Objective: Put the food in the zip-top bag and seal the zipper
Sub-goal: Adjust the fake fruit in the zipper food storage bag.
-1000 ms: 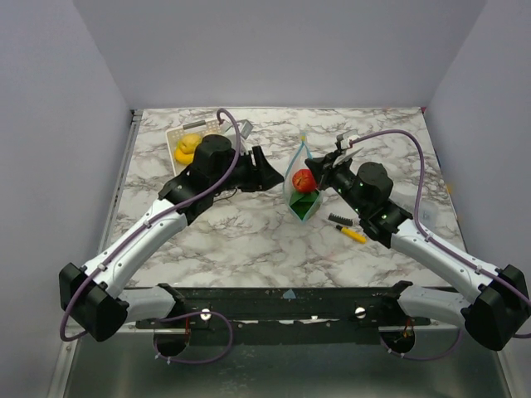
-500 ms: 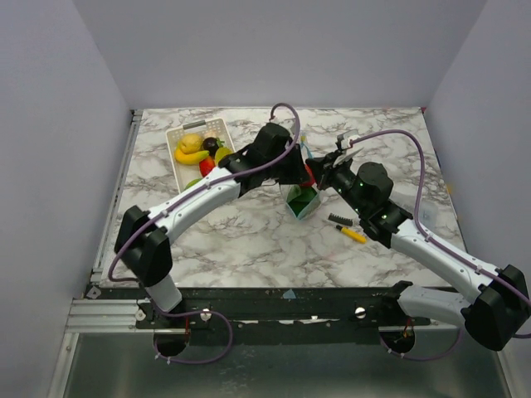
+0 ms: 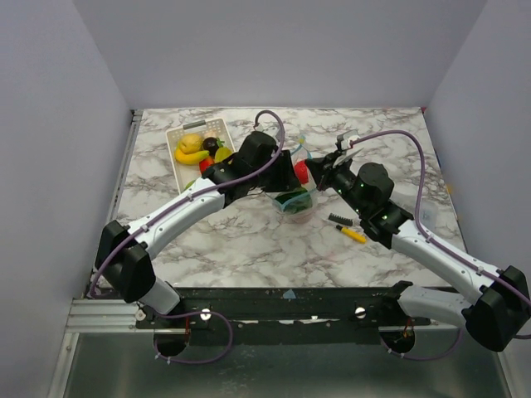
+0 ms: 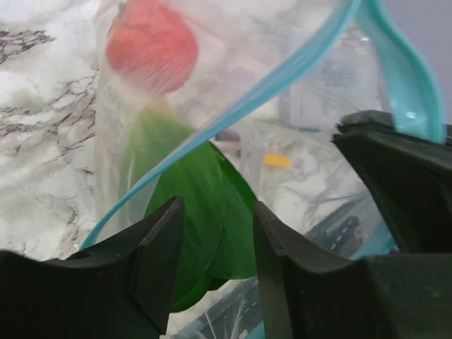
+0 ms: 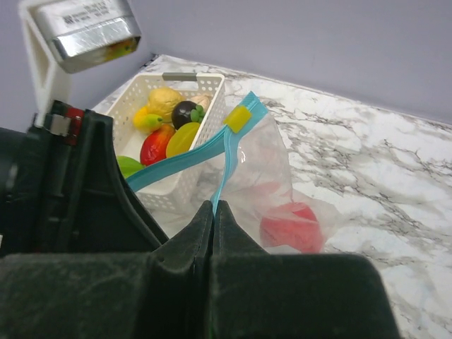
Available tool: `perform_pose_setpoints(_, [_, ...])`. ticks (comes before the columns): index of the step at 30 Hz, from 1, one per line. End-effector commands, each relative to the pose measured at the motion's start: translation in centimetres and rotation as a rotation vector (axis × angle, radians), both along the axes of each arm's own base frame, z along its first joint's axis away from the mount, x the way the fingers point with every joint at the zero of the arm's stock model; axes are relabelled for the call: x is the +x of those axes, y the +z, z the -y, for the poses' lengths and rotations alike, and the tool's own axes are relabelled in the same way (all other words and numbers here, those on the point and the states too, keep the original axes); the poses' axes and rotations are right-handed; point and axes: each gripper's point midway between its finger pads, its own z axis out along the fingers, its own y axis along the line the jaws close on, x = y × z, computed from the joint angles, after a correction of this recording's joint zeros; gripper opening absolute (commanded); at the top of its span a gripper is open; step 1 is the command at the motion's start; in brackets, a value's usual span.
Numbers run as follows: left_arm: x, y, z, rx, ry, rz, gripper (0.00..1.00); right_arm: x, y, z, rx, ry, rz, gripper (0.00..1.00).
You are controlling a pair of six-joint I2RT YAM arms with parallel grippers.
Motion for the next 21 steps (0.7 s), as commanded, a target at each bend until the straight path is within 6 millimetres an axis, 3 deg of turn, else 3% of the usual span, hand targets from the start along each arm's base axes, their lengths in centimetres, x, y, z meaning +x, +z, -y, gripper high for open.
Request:
perform_pose_setpoints(1, [-1.4, 2.9, 0.0, -0.065, -0.073, 0.071, 0.48, -0.2, 1.6, 0.0, 0.021, 0.006, 0.041, 0.01])
perform_pose_setpoints(7, [-2.9, 7.1, -2.4, -0.101, -0.103, 0.213, 0.69, -0.2, 1.2, -0.4, 0.017, 0.024, 0.033, 0.0])
perform_pose_setpoints(11, [-2.9, 8.7, -5.4, -0.094, -0.042, 0.282, 0.78, -0.2, 1.1, -0.6, 0.013, 0.03, 0.028, 0.01])
perform_pose_setpoints(16, [-1.4, 7.6, -11.0, -0.008, 0.137, 0.298, 0.88, -0.2, 1.2, -0.4, 0.017, 0.025, 0.038, 0.01])
perform_pose_setpoints(21, [0.5, 3.5, -18.6, 0.092, 0.453, 0.209, 0.91, -0.2, 1.1, -0.4, 0.015, 0.026, 0.039, 0.01])
